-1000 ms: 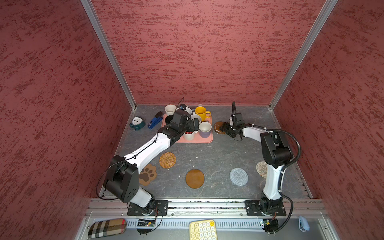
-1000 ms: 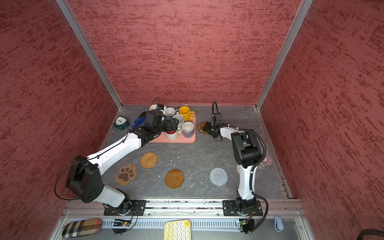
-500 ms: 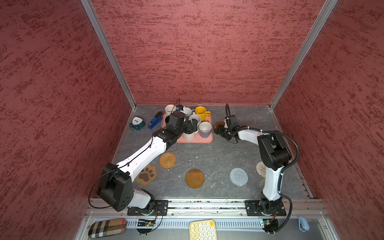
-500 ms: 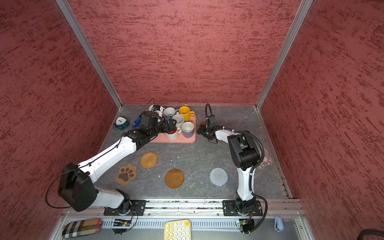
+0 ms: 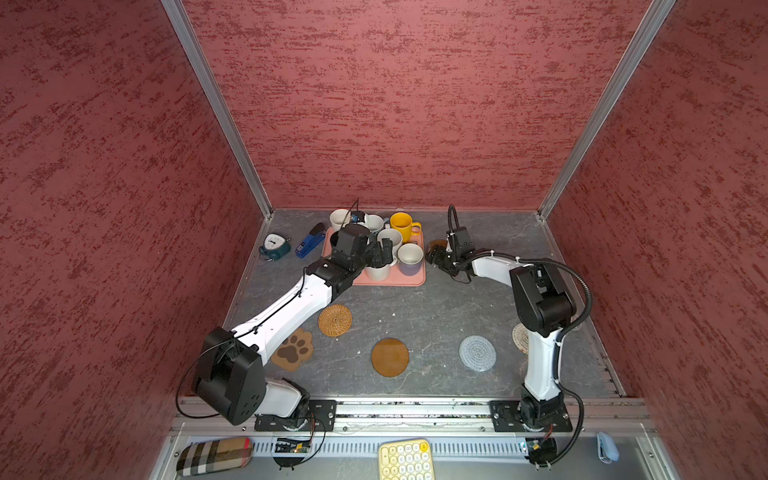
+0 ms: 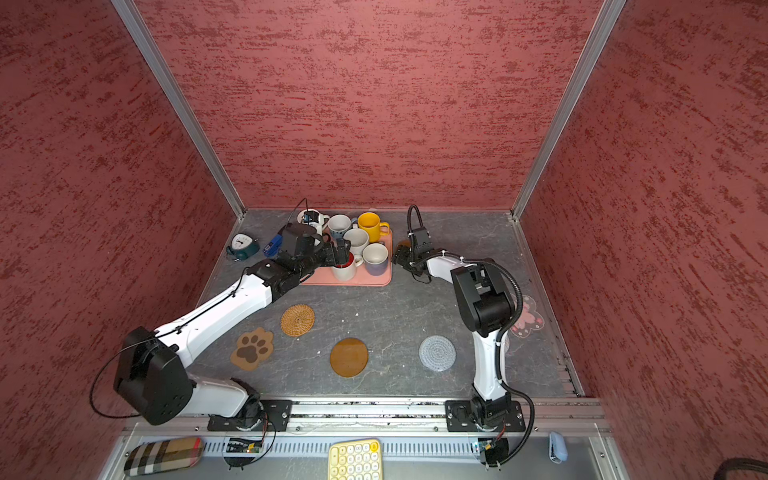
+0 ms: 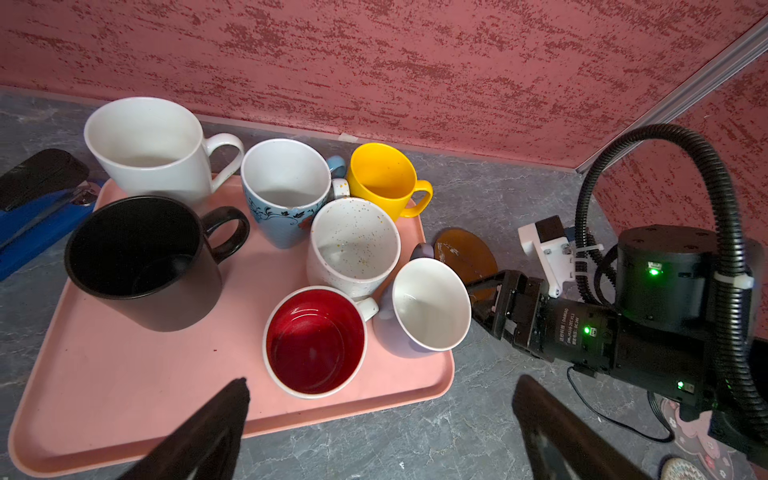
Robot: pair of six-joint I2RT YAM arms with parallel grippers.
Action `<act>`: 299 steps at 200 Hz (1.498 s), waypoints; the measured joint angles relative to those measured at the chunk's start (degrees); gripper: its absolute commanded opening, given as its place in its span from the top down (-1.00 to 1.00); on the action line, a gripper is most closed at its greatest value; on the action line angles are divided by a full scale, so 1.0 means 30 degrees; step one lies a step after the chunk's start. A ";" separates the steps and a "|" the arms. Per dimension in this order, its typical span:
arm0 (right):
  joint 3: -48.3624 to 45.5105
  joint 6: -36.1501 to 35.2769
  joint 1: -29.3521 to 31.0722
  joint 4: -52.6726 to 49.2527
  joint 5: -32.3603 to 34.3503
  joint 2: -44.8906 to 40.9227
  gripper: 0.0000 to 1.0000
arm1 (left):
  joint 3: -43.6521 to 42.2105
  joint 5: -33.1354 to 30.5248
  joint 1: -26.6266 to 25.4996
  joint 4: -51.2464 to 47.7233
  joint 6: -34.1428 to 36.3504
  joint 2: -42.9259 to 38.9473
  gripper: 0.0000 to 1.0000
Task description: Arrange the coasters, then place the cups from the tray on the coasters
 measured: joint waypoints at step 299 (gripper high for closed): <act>-0.3060 -0.2200 -0.1566 -0.2827 0.0809 -1.1118 -0.46 | 1.2568 0.2878 -0.2739 -0.5705 0.2535 0.7096 -0.99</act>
